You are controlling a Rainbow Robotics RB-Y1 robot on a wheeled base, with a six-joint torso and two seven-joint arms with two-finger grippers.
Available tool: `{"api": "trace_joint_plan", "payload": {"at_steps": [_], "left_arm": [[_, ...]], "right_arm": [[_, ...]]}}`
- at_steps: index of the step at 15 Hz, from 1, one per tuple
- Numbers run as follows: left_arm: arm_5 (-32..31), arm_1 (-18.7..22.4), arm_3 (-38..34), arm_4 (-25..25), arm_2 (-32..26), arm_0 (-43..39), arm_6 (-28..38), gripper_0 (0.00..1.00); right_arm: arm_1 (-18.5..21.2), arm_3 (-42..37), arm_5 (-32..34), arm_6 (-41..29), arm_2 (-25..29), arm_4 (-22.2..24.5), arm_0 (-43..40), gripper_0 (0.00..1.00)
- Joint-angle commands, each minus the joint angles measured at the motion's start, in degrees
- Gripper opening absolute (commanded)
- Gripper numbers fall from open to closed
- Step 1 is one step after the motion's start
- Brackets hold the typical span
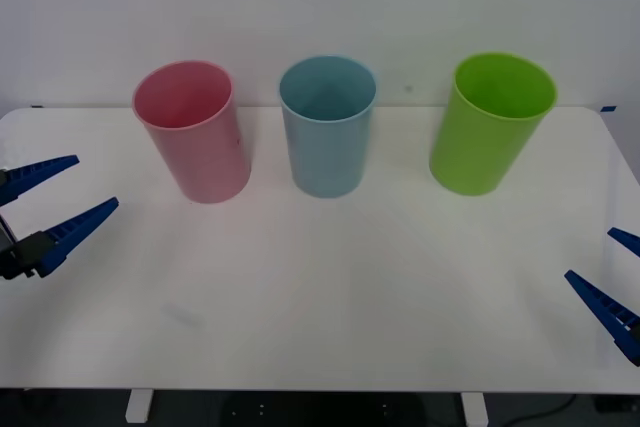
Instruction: Grasp the object on the table and drop it into the matching bin: aluminum can to the light blue bin, PET bottle to the pink bin.
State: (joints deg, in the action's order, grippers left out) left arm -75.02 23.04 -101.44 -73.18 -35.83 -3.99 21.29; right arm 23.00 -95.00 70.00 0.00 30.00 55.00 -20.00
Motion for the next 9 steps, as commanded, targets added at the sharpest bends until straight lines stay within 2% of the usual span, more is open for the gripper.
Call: {"api": "trace_joint_plan", "payload": {"at_steps": [1,4,9], "left_arm": [[-2.67,-0.01,0.01,-0.12,-3.46,-2.61,-0.90,1.00],[-4.16,0.08,0.01,0.06,-5.48,-5.51,-1.69,1.00],[-3.90,0.08,0.01,0.06,-5.40,-9.90,-2.13,1.00]], "right_arm": [[0.00,0.00,0.00,0.00,0.00,0.00,0.00,1.00],[0.00,0.00,0.00,0.00,0.00,0.00,0.00,1.00],[0.00,0.00,0.00,0.00,0.00,0.00,0.00,1.00]]}}
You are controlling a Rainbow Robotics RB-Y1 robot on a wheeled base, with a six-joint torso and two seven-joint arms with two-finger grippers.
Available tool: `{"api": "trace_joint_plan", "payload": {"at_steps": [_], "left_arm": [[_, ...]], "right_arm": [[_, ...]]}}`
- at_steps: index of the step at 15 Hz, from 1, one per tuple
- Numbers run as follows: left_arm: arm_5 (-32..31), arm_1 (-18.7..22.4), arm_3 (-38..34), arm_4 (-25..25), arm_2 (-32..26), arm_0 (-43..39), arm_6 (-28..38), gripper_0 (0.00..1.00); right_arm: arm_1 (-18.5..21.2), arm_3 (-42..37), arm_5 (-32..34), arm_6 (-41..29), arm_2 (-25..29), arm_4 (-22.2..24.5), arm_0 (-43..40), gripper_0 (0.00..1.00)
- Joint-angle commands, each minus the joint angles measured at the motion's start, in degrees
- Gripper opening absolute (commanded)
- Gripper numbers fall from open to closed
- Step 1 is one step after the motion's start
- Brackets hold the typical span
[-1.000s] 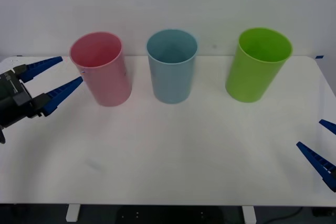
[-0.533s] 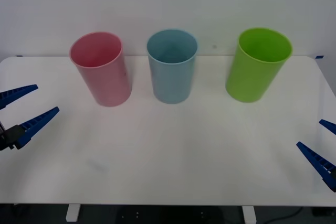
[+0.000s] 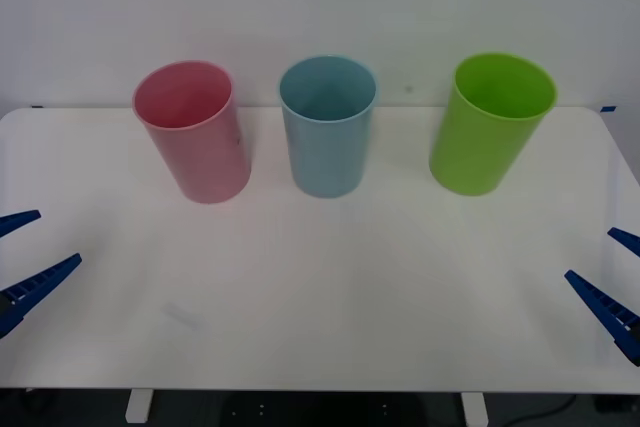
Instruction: Grasp the object on the table and drop it into the matching bin: aluminum can to the light blue bin, PET bottle to the pink bin.
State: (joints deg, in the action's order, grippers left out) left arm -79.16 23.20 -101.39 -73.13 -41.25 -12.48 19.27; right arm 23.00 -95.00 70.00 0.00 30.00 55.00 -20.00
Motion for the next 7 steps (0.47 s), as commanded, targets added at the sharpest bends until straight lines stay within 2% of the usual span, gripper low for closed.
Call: {"api": "trace_joint_plan", "payload": {"at_steps": [1,7], "left_arm": [[0.58,0.01,-0.03,0.09,0.03,-1.93,-0.11,1.00],[1.38,0.01,0.06,0.00,0.11,-2.72,-0.11,1.00]], "right_arm": [[0.00,0.00,0.00,0.00,0.00,0.00,0.00,1.00],[0.00,0.00,0.00,0.00,0.00,0.00,0.00,1.00]]}}
